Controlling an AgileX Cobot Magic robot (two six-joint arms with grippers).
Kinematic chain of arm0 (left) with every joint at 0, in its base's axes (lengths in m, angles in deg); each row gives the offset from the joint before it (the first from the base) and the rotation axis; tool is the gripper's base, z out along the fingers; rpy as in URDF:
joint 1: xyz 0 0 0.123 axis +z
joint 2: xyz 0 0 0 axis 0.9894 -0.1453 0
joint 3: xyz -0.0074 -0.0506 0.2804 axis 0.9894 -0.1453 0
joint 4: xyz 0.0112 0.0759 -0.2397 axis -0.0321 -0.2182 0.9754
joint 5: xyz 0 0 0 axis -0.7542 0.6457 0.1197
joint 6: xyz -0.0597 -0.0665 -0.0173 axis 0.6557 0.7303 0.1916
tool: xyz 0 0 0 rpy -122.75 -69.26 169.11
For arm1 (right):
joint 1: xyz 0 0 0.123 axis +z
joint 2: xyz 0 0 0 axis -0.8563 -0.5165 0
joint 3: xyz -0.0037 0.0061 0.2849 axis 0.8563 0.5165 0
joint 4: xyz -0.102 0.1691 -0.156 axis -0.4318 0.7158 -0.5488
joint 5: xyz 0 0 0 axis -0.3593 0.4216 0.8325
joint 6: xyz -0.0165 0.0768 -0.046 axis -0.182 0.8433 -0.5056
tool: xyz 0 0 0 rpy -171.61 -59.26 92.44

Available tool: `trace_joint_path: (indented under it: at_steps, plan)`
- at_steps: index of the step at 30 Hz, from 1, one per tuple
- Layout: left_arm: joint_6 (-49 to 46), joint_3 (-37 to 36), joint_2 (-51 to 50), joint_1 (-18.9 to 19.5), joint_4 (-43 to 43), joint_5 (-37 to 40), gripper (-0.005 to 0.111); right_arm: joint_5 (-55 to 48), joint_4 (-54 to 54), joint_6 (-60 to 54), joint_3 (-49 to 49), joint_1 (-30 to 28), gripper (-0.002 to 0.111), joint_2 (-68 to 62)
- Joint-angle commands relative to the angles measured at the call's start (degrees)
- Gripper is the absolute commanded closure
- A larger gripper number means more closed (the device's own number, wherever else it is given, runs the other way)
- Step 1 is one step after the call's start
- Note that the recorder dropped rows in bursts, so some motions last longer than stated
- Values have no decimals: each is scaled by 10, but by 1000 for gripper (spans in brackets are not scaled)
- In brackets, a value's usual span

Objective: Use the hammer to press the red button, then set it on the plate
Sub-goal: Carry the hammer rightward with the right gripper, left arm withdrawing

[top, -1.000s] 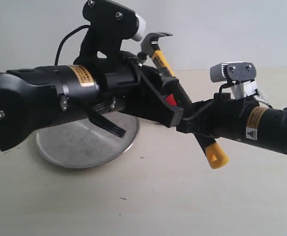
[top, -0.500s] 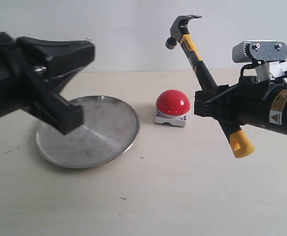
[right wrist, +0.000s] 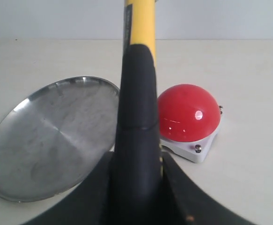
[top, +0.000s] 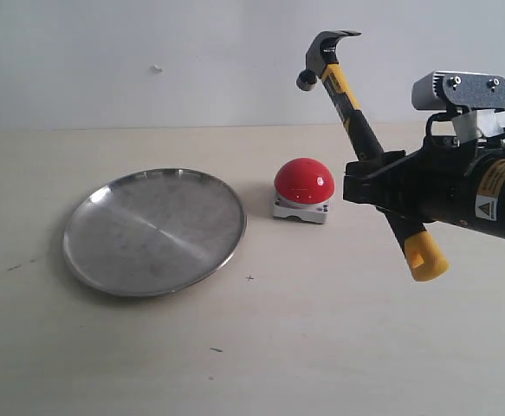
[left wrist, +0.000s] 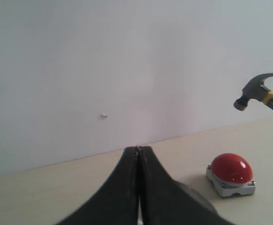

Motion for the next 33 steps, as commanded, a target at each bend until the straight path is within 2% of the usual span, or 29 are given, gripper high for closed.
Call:
trace_joint_path:
  at_steps: [1,5,9,15,20,25,33]
  plan:
    - [16,-68,53,9,11,-29,107,43,4,-3,-6,-1,108,12]
    - [17,-142,83,9,11,-73,107,43,4,-3,-6,-1,108,12]
    - [17,-186,92,9,11,-97,107,43,6,-6,-9,-1,108,12]
    - [31,-207,92,9,11,-93,107,-107,5,-8,-63,-1,108,2]
    - [29,-207,92,9,8,-53,107,-201,4,-33,-104,-1,108,-24]
    - [29,-209,92,9,8,31,107,-172,-27,-38,-104,-1,108,-63]
    - [28,-210,92,9,8,53,107,-155,-26,-48,-104,5,108,-116]
